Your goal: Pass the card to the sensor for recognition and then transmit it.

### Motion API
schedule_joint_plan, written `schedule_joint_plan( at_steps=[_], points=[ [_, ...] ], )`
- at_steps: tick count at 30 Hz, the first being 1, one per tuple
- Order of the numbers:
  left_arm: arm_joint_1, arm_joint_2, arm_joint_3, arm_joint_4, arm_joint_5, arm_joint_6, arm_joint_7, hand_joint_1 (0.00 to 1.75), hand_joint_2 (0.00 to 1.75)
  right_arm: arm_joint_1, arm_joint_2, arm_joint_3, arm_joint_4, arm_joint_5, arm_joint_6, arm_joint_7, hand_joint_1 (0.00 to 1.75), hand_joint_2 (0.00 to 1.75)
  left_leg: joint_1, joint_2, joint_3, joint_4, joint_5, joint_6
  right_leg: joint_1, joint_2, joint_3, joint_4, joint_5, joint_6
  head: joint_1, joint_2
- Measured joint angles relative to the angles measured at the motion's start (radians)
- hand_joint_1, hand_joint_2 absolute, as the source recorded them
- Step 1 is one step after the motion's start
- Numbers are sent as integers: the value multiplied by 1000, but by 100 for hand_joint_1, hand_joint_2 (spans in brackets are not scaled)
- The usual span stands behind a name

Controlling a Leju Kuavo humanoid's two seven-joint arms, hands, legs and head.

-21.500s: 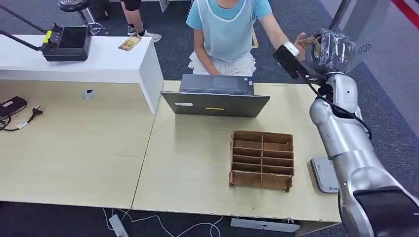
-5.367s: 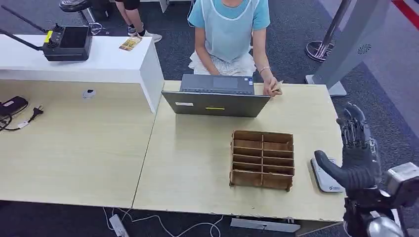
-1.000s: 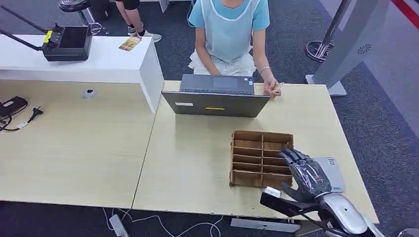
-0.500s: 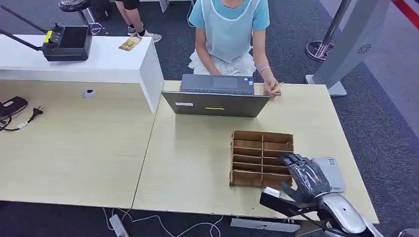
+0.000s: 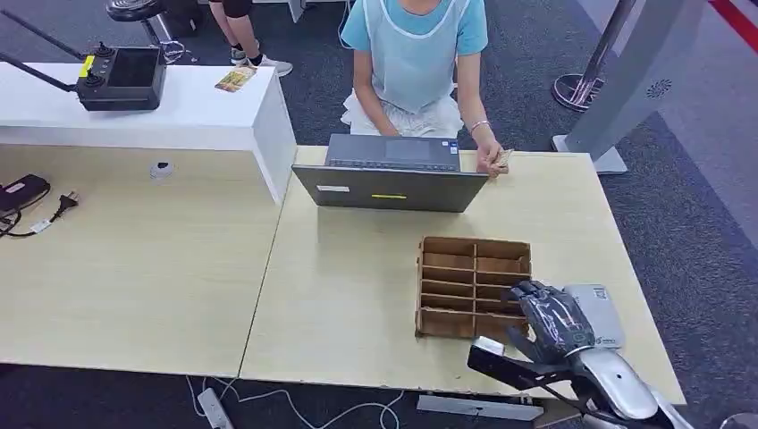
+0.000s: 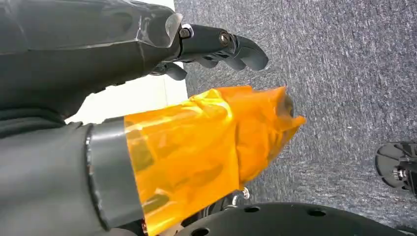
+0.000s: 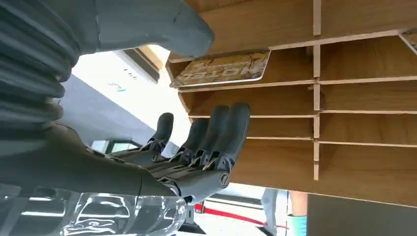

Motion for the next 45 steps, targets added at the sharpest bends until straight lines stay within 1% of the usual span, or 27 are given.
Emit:
schedule_joint_plan(
  at_steps=[1,2,3,4,8,9,11,14,15,20,21,22,23,24,26,27,30,31,32,33,38,45],
  points=[
    [0,0,0,0,0,0,0,0,0,-1,1,0,1,1,0,0,108,175,0,0,0,0,0,0,0,0,0,0,0,0,0,0],
    [0,0,0,0,0,0,0,0,0,-2,2,0,1,1,0,0,110,175,0,0,0,0,0,0,0,0,0,0,0,0,0,0],
    [0,0,1,0,2,0,0,0,0,-3,2,1,2,2,0,0,127,175,0,0,0,0,0,0,0,0,0,0,0,0,0,0],
    [0,0,2,0,7,0,0,0,0,-5,3,2,2,2,0,0,134,175,0,0,0,0,0,0,0,0,0,0,0,0,0,0],
    [0,0,18,0,31,0,-3,0,0,-10,5,6,5,2,0,0,140,175,0,0,0,0,0,0,0,0,0,0,0,0,0,0],
    [0,0,21,0,34,0,-7,0,0,-12,5,7,6,3,0,0,148,175,0,0,0,0,0,0,0,0,0,0,0,0,0,0],
    [-1,0,27,0,38,1,-10,0,0,-14,6,9,6,4,-1,0,150,175,0,0,0,0,0,0,0,0,0,0,0,0,0,0],
    [-2,0,42,0,59,3,-17,0,0,-16,8,10,6,13,-7,0,171,175,0,0,0,0,0,0,0,0,0,0,0,0,0,0],
    [-2,0,47,0,65,5,-18,0,0,-16,8,11,6,14,-10,0,169,175,0,0,0,0,0,0,0,0,0,0,0,0,0,0],
    [-3,0,67,0,76,16,-18,0,0,-16,11,13,6,23,-24,-1,171,175,0,0,0,0,0,0,0,0,0,0,0,0,0,0],
    [-3,0,69,0,77,17,-18,0,0,-16,11,13,6,23,-25,0,166,175,0,0,0,0,0,0,0,0,0,0,0,0,0,0],
    [-3,0,71,0,79,18,-18,0,0,-16,12,13,6,23,-28,-1,148,175,0,0,0,0,0,0,0,0,0,0,0,0,0,0],
    [-3,-1,74,0,80,18,-18,0,0,-16,12,13,6,23,-32,-1,150,175,0,0,0,0,0,0,0,0,0,0,0,0,0,0],
    [-4,-1,76,0,81,19,-18,0,0,-16,12,13,6,24,-36,-1,155,175,0,0,0,0,0,0,0,0,0,0,0,0,0,0],
    [-4,-2,76,0,80,20,-18,0,0,-15,15,13,5,38,-66,-5,161,175,0,0,0,0,0,0,0,0,0,0,0,0,0,0],
    [-4,-2,77,0,79,20,-17,0,0,-14,19,13,5,48,-86,-7,166,175,0,0,0,0,0,0,0,0,0,0,0,0,0,0],
    [-5,-3,77,0,78,20,-17,0,0,-7,32,9,1,75,-125,-16,169,175,0,0,0,0,0,0,0,0,0,0,0,0,0,0],
    [-5,-4,77,0,77,20,-18,0,0,-4,37,7,-2,82,-136,-20,175,175,0,0,0,0,0,0,0,0,0,0,0,0,0,0],
    [-5,-4,77,0,77,20,-18,0,0,-1,40,5,-5,86,-144,-21,171,175,0,0,0,0,0,0,0,0,0,0,0,0,0,0],
    [-5,-5,78,0,76,20,-18,0,0,3,44,2,-10,89,-152,-22,175,175,0,0,0,0,0,0,0,0,0,0,0,0,0,0],
    [-6,-10,83,0,81,17,-39,0,0,30,68,-22,-27,97,-182,-37,175,175,0,0,0,0,0,0,0,0,0,0,0,0,0,0],
    [-7,-17,92,0,82,17,-43,0,0,65,89,-51,-41,97,-190,-47,175,175,0,0,0,0,0,0,0,0,0,0,0,0,0,0]
  ],
)
